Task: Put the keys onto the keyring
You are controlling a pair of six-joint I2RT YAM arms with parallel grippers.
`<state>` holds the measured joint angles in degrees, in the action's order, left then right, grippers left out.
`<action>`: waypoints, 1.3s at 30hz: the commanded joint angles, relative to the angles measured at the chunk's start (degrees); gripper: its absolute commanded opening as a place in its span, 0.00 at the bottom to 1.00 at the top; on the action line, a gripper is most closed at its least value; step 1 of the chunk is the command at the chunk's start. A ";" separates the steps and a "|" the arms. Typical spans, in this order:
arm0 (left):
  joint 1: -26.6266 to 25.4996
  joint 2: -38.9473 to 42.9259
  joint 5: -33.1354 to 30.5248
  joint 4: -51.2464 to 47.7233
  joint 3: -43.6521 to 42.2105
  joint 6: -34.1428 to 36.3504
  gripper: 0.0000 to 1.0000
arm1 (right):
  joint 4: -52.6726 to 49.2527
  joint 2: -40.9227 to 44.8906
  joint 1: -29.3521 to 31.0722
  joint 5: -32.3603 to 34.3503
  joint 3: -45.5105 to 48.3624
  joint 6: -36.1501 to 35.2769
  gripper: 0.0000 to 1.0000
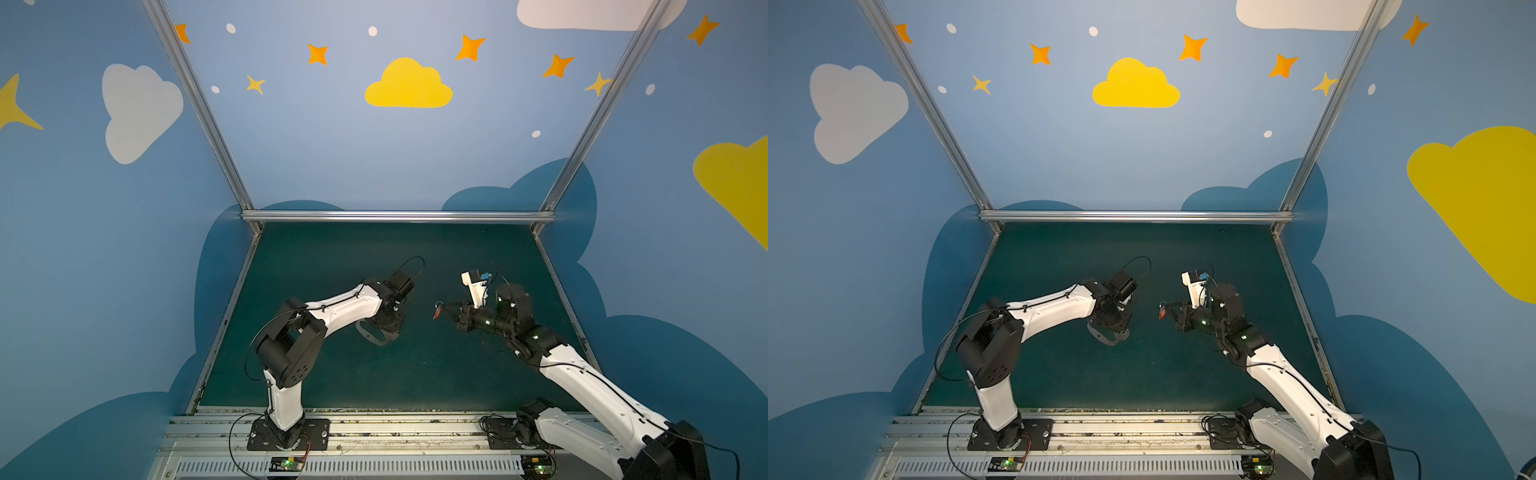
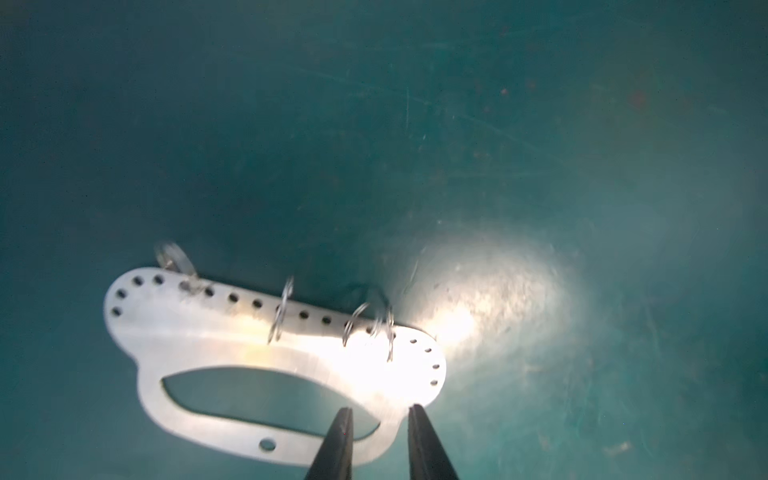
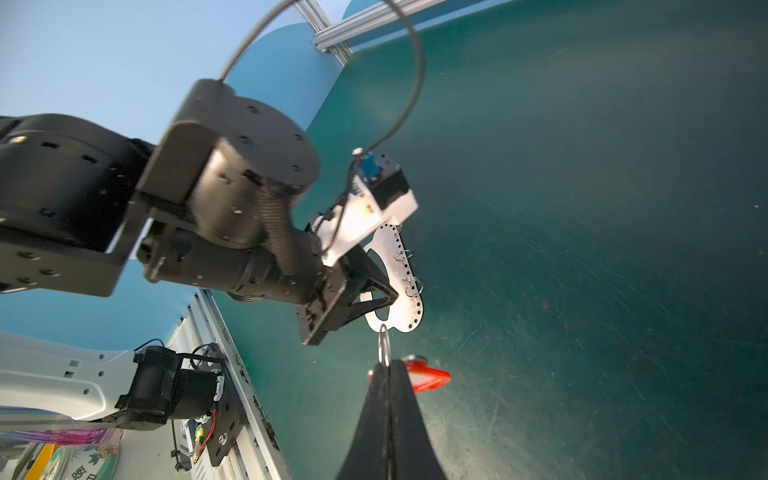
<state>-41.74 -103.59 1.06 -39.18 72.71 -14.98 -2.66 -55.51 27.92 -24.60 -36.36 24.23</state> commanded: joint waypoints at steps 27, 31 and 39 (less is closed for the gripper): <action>-0.06 0.63 1.86 18.62 -9.80 -10.87 0.30 | -0.34 2.40 -0.66 0.34 1.82 0.91 0.00; -0.19 -0.38 1.62 17.91 -9.18 -10.68 0.25 | -0.12 2.16 -0.79 0.08 1.76 0.92 0.00; -0.43 -0.60 0.08 17.38 -9.43 -10.08 0.16 | -0.04 2.25 -0.96 -0.27 1.73 1.08 0.00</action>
<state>-42.02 -103.31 2.52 -20.47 62.15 -25.80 -3.27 -54.24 27.29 -24.53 -35.29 25.08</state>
